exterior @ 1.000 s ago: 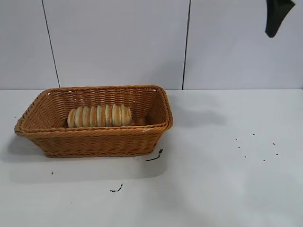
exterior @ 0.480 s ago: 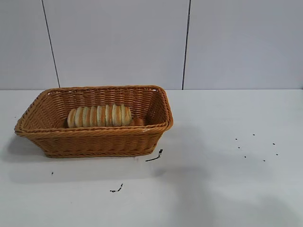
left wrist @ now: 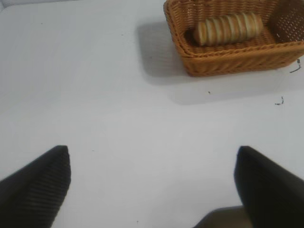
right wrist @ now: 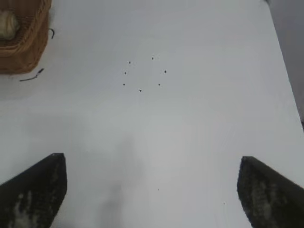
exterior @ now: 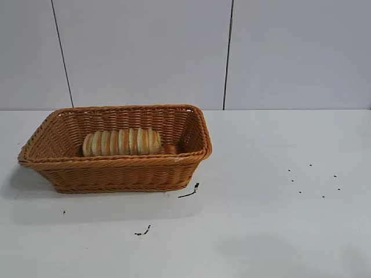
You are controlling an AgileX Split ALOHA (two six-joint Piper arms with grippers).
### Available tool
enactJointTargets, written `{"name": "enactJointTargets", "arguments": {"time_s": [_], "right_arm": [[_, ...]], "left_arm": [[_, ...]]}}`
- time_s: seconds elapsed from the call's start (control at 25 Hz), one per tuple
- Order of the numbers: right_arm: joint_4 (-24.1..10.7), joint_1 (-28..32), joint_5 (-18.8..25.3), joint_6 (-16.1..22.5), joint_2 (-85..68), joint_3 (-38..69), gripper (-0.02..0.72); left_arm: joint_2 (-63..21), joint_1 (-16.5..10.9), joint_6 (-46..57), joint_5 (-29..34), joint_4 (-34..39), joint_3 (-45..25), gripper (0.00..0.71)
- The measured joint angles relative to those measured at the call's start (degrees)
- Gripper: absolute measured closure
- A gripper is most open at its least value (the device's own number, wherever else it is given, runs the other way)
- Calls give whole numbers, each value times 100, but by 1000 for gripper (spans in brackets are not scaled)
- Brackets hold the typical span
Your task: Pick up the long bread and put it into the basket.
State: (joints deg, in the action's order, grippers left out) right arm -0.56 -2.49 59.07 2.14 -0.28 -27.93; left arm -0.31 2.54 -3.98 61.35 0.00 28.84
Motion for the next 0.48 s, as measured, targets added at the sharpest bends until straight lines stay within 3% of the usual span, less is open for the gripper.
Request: {"name": "enactJointTargets", "arguments": {"time_s": [0.48], "right_arm": [[0,0,0,0,0,6,31]], "left_arm": [[0,0,0,0,0,0,14]]}}
